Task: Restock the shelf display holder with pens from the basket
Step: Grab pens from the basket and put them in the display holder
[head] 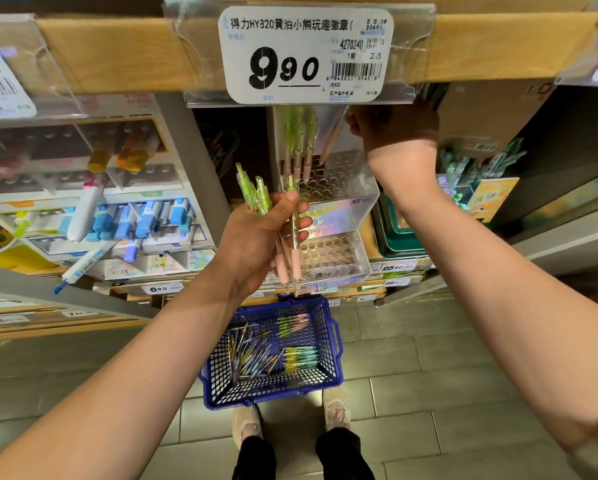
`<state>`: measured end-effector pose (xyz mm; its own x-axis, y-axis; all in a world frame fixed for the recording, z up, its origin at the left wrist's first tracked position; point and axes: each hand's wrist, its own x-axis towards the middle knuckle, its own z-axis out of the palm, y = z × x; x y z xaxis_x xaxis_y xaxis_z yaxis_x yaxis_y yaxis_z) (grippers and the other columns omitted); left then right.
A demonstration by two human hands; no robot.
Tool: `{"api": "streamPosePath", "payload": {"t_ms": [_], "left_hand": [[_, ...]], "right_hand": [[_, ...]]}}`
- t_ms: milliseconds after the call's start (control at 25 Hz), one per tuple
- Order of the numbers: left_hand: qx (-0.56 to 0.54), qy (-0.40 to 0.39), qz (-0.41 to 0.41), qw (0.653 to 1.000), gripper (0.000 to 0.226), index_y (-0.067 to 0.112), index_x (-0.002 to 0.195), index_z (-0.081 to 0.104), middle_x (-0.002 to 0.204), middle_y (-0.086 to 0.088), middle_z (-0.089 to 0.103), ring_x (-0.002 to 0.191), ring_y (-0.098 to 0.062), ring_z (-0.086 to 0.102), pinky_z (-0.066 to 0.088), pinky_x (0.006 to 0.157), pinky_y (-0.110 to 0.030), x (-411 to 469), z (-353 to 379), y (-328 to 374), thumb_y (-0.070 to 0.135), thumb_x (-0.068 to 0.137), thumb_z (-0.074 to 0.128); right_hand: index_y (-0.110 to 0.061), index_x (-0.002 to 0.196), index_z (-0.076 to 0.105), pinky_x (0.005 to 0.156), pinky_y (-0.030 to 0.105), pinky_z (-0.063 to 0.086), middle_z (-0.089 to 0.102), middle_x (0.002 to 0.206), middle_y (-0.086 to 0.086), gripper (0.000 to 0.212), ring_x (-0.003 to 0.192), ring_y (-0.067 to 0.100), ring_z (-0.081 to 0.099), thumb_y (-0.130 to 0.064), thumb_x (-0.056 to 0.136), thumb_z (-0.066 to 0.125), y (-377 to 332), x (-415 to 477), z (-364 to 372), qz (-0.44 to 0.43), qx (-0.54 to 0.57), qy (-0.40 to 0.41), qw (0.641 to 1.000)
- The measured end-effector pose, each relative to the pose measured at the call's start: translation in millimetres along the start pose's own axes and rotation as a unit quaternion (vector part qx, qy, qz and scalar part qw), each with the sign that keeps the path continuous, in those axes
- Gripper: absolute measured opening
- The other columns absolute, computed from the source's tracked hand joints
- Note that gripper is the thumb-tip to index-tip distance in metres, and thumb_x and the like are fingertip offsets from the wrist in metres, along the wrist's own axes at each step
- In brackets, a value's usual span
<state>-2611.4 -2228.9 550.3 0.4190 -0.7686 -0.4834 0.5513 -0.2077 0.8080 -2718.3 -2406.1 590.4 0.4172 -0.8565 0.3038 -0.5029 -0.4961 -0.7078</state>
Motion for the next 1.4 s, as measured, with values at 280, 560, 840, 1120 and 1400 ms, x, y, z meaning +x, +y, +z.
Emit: {"api": "streamPosePath", "payload": {"t_ms": [280,560,840,1120,1400], "left_hand": [[-0.011,-0.007,-0.017,1.0,0.029,-0.001,0.122,0.064,0.11,-0.014,0.075,0.092,-0.024,0.073,0.061,0.077,-0.034,1,-7,0,0.018,0.1,0.064],[-0.03,0.003,-0.022,0.999,0.029,0.005,0.121,0.064,0.101,-0.018,0.072,0.085,-0.025,0.074,0.06,0.074,-0.032,-1,-8,4,0.017,0.095,0.071],[0.01,-0.015,0.001,1.0,0.028,-0.001,0.117,0.07,0.089,-0.012,0.075,0.078,-0.02,0.072,0.06,0.073,-0.031,-3,-2,4,0.018,0.097,0.068],[-0.015,0.012,-0.025,1.0,0.026,0.001,0.118,0.069,0.081,-0.013,0.073,0.074,-0.024,0.071,0.061,0.062,-0.037,-6,-2,5,0.017,0.098,0.064],[-0.041,0.023,-0.038,0.998,0.019,-0.001,0.113,0.072,0.088,-0.01,0.068,0.077,-0.019,0.07,0.061,0.075,-0.031,-4,-12,0,0.009,0.097,0.066]], "right_hand": [[-0.008,0.094,0.075,0.07,0.019,0.044,0.076,0.089,0.006,0.019,0.077,0.013,0.067,-0.021,0.095,0.061,1,-9,20,-0.103,-0.072,0.005,0.992],[-0.01,0.088,0.078,0.075,0.023,0.05,0.075,0.084,0.006,0.02,0.077,0.02,0.07,-0.021,0.093,0.062,3,-22,23,-0.015,-0.122,-0.068,0.99],[-0.01,0.098,0.077,0.076,0.028,0.059,0.077,0.085,0.013,0.015,0.069,0.011,0.07,-0.023,0.093,0.072,-11,-60,19,0.213,0.248,-0.285,0.901],[-0.007,0.083,0.073,0.068,0.02,0.059,0.073,0.066,-0.001,0.012,0.065,0.009,0.07,-0.004,0.093,0.068,-16,-50,6,0.235,0.33,-0.142,0.903],[-0.01,0.092,0.069,0.08,0.04,0.061,0.071,0.083,0.003,0.006,0.077,0.014,0.07,-0.013,0.095,0.066,-21,-21,4,0.045,0.263,-0.024,0.963]]}}
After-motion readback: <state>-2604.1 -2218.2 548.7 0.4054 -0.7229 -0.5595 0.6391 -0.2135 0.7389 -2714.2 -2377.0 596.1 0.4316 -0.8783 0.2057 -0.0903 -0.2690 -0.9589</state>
